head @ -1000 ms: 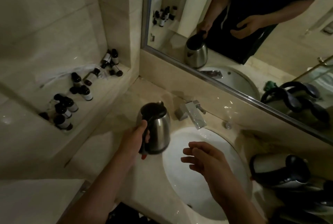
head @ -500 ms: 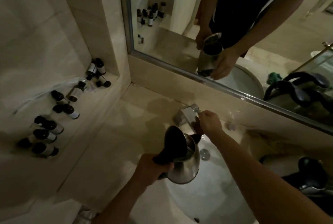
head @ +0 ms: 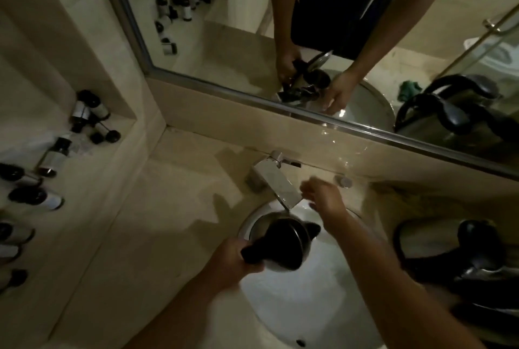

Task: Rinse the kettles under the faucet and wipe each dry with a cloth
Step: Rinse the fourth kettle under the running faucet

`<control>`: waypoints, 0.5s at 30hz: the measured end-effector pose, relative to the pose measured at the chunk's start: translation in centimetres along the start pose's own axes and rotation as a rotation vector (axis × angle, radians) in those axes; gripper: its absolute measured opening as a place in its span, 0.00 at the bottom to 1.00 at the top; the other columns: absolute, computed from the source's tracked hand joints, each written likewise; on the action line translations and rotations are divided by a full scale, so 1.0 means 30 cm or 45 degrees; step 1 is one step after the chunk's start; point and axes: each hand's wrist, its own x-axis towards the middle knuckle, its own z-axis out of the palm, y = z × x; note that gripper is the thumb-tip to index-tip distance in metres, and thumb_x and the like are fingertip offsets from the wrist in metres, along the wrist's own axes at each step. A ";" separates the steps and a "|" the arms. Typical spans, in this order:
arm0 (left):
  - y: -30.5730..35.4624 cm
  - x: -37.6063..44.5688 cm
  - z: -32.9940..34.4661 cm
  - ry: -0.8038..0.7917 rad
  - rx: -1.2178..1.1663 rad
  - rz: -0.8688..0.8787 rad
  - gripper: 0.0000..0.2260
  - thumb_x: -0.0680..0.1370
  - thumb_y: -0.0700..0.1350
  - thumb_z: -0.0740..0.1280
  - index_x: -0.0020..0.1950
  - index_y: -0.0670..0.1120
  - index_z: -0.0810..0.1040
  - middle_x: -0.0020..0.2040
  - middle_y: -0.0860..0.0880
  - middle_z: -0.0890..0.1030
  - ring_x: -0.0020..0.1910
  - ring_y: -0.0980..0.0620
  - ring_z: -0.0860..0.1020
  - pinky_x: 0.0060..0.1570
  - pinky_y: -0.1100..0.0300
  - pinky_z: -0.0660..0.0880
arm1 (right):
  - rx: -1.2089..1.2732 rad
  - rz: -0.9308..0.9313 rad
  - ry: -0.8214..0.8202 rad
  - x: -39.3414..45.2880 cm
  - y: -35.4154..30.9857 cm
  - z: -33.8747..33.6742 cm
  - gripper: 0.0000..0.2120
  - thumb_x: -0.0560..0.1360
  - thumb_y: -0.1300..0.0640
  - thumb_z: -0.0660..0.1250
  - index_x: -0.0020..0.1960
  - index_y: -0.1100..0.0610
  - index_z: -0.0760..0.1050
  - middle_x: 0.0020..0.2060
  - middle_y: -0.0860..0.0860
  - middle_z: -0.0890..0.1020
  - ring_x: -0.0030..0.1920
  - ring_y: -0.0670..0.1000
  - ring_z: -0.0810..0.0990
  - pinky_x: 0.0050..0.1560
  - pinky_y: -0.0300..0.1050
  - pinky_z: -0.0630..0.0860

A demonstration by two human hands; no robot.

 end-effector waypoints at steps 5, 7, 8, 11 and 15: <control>-0.014 0.079 0.007 0.053 0.134 -0.029 0.14 0.62 0.59 0.76 0.37 0.50 0.82 0.33 0.55 0.80 0.34 0.62 0.76 0.36 0.61 0.72 | -0.123 -0.003 0.229 -0.171 0.224 -0.062 0.09 0.81 0.62 0.60 0.50 0.58 0.79 0.50 0.56 0.83 0.48 0.52 0.78 0.50 0.47 0.73; -0.003 0.105 0.011 0.105 0.324 0.158 0.13 0.64 0.57 0.78 0.37 0.52 0.79 0.35 0.56 0.80 0.37 0.58 0.77 0.37 0.63 0.72 | -0.032 0.011 -0.043 -0.197 0.274 -0.025 0.11 0.74 0.56 0.63 0.54 0.56 0.78 0.52 0.55 0.83 0.49 0.51 0.80 0.47 0.43 0.74; -0.012 0.118 0.015 0.142 0.415 0.233 0.14 0.64 0.57 0.79 0.42 0.52 0.81 0.39 0.54 0.82 0.40 0.55 0.79 0.40 0.62 0.75 | -0.015 0.015 -0.130 -0.192 0.294 -0.016 0.17 0.70 0.54 0.64 0.58 0.55 0.77 0.54 0.54 0.83 0.52 0.52 0.81 0.46 0.42 0.74; -0.074 0.140 0.029 0.215 0.602 0.230 0.22 0.65 0.59 0.77 0.54 0.49 0.85 0.55 0.45 0.84 0.55 0.46 0.81 0.57 0.60 0.76 | -0.059 -0.050 -0.213 -0.165 0.321 -0.019 0.25 0.65 0.57 0.67 0.63 0.51 0.75 0.54 0.50 0.83 0.56 0.53 0.81 0.47 0.39 0.74; -0.136 0.152 0.060 0.287 0.752 0.157 0.30 0.70 0.65 0.68 0.57 0.41 0.84 0.60 0.42 0.82 0.60 0.43 0.80 0.61 0.58 0.74 | -0.177 -0.176 -0.334 -0.097 0.351 0.005 0.46 0.58 0.63 0.78 0.71 0.50 0.62 0.60 0.49 0.77 0.57 0.37 0.80 0.53 0.34 0.79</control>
